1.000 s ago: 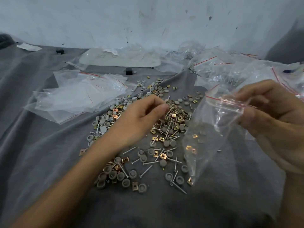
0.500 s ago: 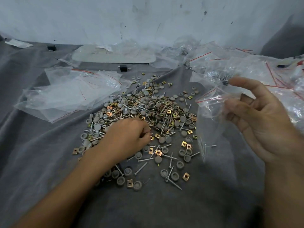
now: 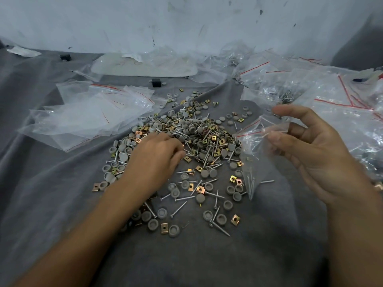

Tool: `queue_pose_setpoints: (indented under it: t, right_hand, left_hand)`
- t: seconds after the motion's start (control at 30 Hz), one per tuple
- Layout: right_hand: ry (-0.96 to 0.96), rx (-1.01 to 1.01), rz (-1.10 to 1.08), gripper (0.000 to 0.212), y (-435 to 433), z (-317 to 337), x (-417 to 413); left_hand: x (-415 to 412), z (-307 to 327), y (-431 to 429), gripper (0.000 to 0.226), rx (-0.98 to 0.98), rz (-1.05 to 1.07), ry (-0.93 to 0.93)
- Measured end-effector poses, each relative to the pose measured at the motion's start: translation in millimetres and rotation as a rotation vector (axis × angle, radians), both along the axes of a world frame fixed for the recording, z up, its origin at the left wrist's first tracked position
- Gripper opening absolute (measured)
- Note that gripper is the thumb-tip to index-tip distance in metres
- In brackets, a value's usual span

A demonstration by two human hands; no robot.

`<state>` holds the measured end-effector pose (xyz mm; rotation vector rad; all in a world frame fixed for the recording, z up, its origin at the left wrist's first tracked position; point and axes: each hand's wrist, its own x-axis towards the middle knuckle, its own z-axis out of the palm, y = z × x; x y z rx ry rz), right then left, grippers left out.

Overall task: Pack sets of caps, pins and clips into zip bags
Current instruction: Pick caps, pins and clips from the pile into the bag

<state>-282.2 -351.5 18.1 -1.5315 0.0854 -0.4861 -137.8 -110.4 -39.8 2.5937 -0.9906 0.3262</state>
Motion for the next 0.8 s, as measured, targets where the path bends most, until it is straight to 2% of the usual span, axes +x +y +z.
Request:
queue_pose_setpoints:
  t: [0.1,0.17,0.33,0.43,0.63,0.8]
  right_hand:
    - [0.0,0.005,0.01,0.051,1.7,-1.0,1.3]
    - [0.0,0.002,0.014,0.051,3.1,-1.4,2.0]
    - [0.011,-0.004,0.013,0.056,5.3,-2.3,2.9]
    - [0.017,-0.009,0.017,0.056,6.5,-2.6,3.6]
    - [0.038,-0.029,0.052,0.056,11.6,-1.9,6.4]
    - [0.056,-0.047,0.071,0.063,13.4,-0.2,6.7]
  left_hand:
    - [-4.1,-11.0,-7.2,0.054,0.122,0.068,-0.003]
    - [-5.0,-13.1,-10.6,0.06,0.176,0.106,-0.045]
    - [-5.1,-11.6,-9.2,0.034,0.154,0.06,-0.067]
    - [-2.7,-10.4,-6.3,0.026,0.129,0.042,-0.041]
    - [-2.5,-12.9,-5.7,0.023,0.103,0.029,0.0]
    - [-6.0,-12.7,-8.1,0.034,0.139,0.035,-0.012]
